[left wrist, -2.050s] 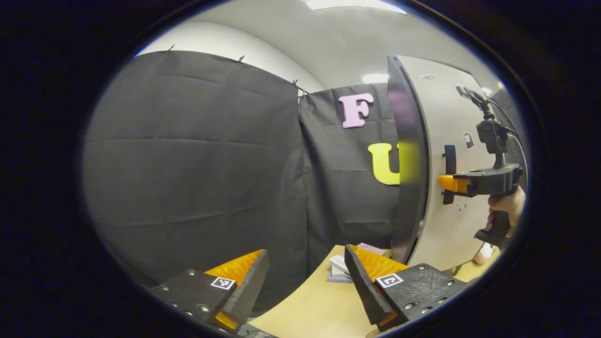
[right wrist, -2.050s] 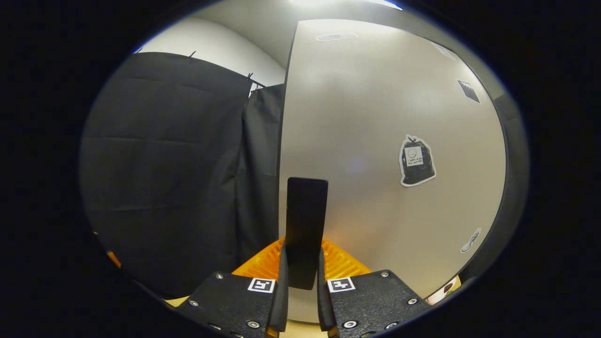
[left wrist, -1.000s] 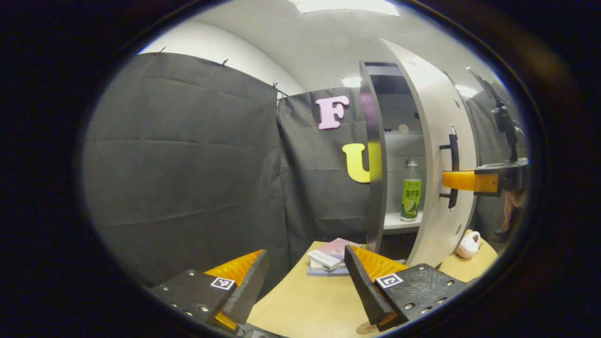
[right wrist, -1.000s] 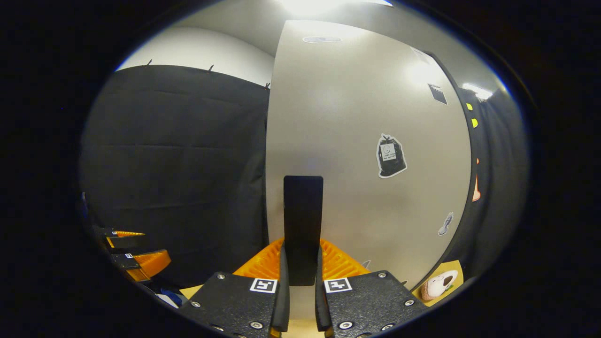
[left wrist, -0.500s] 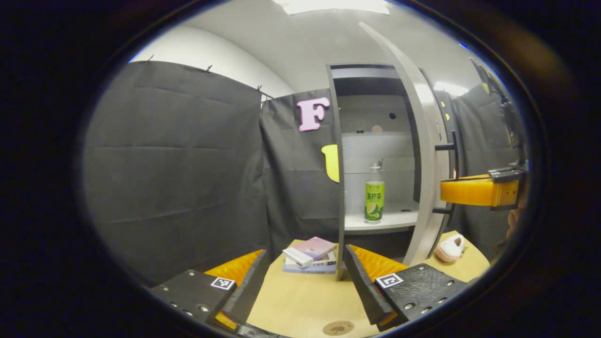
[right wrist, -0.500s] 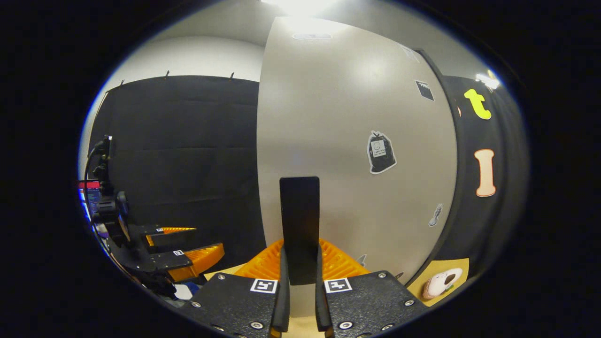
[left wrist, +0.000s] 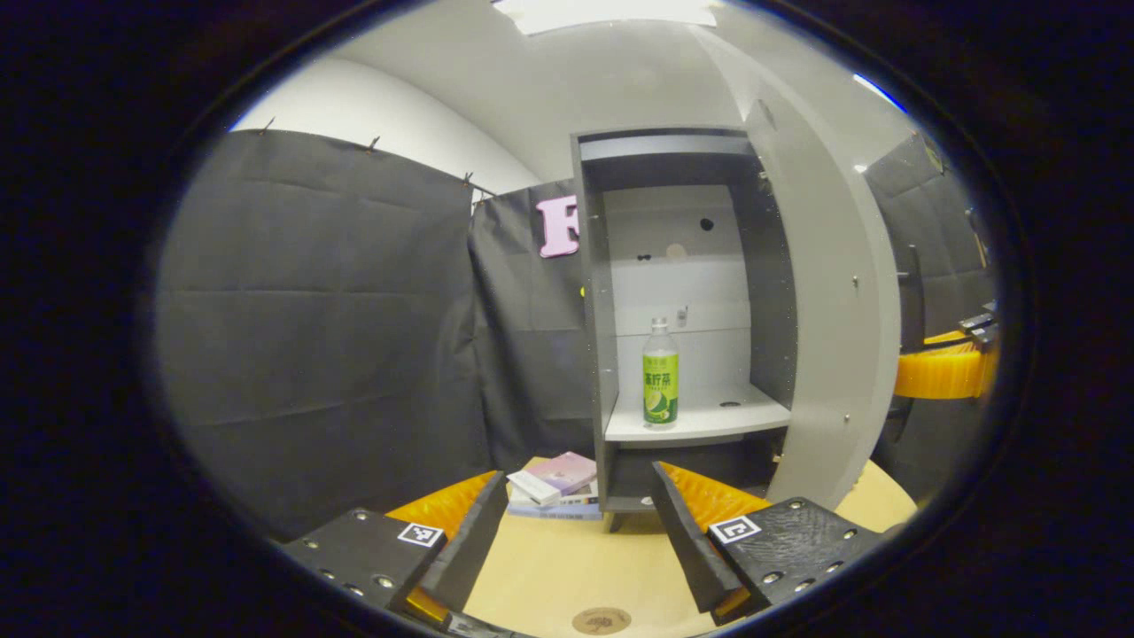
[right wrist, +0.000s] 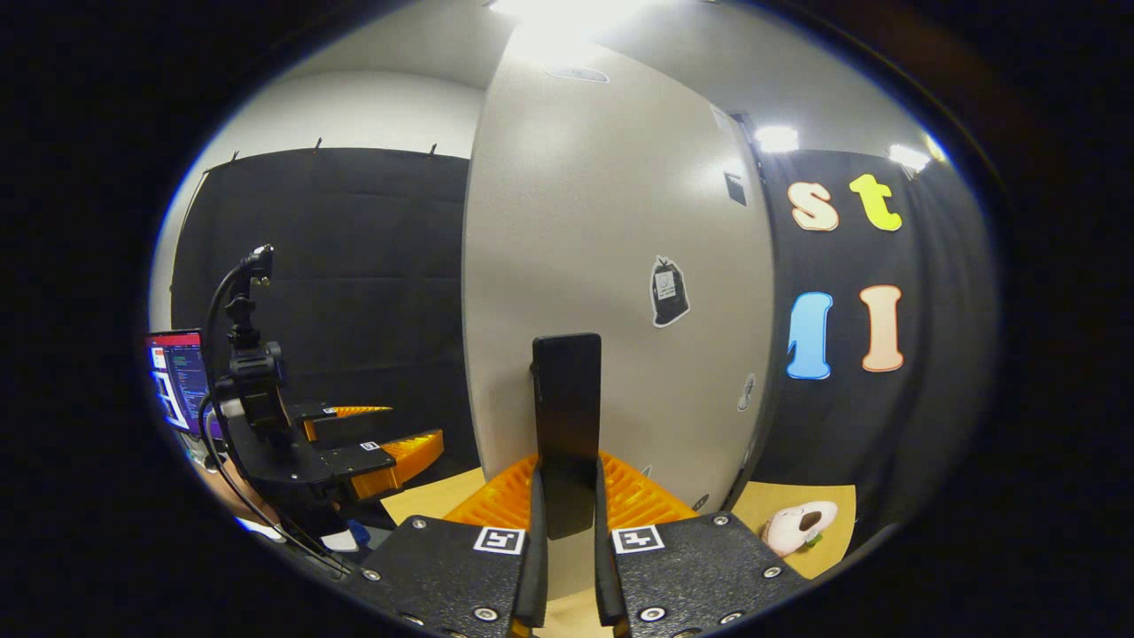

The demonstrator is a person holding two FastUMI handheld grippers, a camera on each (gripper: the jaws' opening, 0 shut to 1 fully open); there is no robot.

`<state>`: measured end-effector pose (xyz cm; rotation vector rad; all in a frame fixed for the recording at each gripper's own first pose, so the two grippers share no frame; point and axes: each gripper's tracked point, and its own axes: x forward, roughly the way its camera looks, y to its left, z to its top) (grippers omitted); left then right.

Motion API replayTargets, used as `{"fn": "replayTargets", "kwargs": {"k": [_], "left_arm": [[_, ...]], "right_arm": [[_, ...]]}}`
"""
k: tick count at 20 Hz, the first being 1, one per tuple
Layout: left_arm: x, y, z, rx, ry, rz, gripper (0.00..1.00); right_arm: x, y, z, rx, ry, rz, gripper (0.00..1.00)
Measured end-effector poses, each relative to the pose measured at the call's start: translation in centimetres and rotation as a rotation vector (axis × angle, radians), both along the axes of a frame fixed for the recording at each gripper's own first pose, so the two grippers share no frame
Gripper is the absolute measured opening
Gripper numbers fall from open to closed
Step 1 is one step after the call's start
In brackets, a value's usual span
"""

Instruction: Open the cabinet door with the right hand, grasp the bottle in the cabinet with the left hand and place it on the coaster, then close the cabinet door with the right hand.

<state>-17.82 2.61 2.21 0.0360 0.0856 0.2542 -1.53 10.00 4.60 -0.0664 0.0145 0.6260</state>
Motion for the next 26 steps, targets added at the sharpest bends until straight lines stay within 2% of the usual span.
{"fn": "replayTargets", "kwargs": {"k": [4,7,8,9,12,14,18,20,21,22,26], "left_arm": [[2.0,-3.0,-0.3,-0.026,0.002,-0.048,0.93],[4.5,-3.9,0.2,-0.016,-0.007,-0.092,0.93],[5.7,-4.3,0.1,-0.007,-0.005,-0.115,0.96],[7.0,-4.7,0.2,0.001,-0.012,-0.134,0.93],[11.5,-5.3,0.8,0.008,-0.053,-0.199,0.93],[14.8,-5.1,0.4,-0.011,-0.06,-0.231,0.93],[21.3,-4.1,-1.5,-0.041,-0.026,-0.261,0.93],[24.4,-3.8,-2.4,-0.024,-0.019,-0.274,0.93],[25.8,-3.9,-2.9,-0.019,-0.022,-0.281,0.96],[27.3,-4.1,-3.2,-0.016,-0.028,-0.288,0.93],[31.9,-4.0,-3.9,0.001,-0.051,-0.295,0.92]], "right_arm": [[-0.5,-1.6,0.2,-0.011,-0.013,-0.073,0.21],[-0.3,-2.4,0.2,0.033,0.006,-0.13,0.19],[-0.3,-2.7,0.2,0.043,0.003,-0.157,0.19],[-0.3,-3.0,0.3,0.052,0.001,-0.192,0.2],[-0.9,-4.0,0.6,0.067,-0.025,-0.307,0.15],[-1.3,-4.5,0.8,0.059,-0.031,-0.37,0.15],[-0.6,-4.8,0.8,0.028,-0.033,-0.469,0.14],[-1.2,-5.4,1.0,0.027,-0.048,-0.522,0.14],[-1.7,-5.8,1.2,0.037,-0.052,-0.553,0.12],[-1.8,-5.9,1.3,0.05,-0.051,-0.578,0.1],[-1.9,-5.6,0.9,0.116,-0.023,-0.621,0.08]]}}
